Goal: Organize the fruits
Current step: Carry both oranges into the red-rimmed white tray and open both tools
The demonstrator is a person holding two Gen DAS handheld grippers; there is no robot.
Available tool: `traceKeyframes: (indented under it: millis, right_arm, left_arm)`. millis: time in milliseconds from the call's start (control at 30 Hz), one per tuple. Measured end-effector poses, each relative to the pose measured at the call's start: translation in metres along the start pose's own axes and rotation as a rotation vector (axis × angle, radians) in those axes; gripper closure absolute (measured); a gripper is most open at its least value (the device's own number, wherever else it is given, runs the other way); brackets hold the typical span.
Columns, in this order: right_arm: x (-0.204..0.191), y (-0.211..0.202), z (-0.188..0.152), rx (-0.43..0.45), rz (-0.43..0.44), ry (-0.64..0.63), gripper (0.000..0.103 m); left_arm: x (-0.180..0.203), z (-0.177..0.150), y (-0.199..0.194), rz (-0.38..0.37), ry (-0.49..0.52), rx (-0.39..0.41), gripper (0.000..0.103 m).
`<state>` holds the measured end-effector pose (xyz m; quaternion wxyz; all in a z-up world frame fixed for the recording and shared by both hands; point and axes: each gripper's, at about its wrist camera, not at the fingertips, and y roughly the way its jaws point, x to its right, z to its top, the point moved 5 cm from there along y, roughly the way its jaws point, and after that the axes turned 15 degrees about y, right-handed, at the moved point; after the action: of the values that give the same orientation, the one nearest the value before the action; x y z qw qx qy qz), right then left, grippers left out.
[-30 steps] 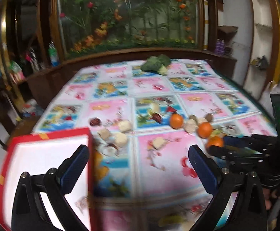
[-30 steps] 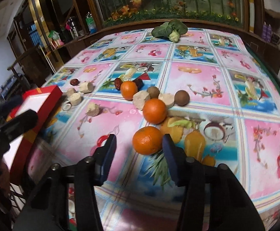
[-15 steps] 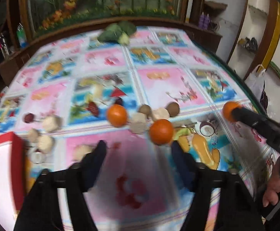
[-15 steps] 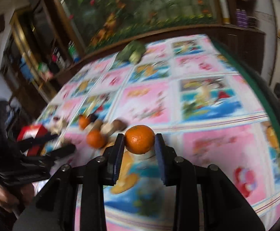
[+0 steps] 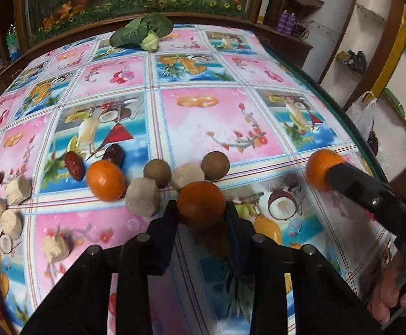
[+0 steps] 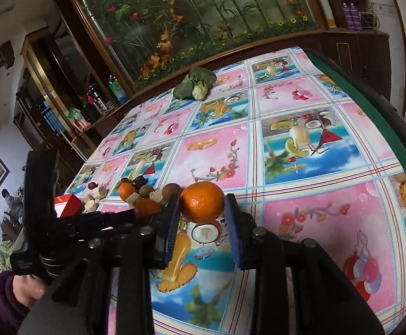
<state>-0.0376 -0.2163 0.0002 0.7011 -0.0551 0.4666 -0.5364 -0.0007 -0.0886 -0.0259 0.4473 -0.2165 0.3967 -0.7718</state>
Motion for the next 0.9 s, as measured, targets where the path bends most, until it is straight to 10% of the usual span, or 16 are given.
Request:
traceKeyframes:
  millis: [267,533,900]
  right_arm:
    - [-0.003,-0.002,0.001,0.046,-0.024,-0.029,0.069]
    - [-0.021,-0.001,-0.009,0.033,0.003,-0.024,0.069]
    - [-0.233,0.029,-0.125,-0.180,0.279,-0.330,0.069]
  left_arm:
    - [0.000,0.003,0.001,-0.034,-0.012,0.052,0.072]
    - [-0.010,-0.035,-0.080,-0.019,-0.012,0.146,0.072]
    - [-0.127,-0.150,-0.223,0.298,-0.189,0.225,0.072]
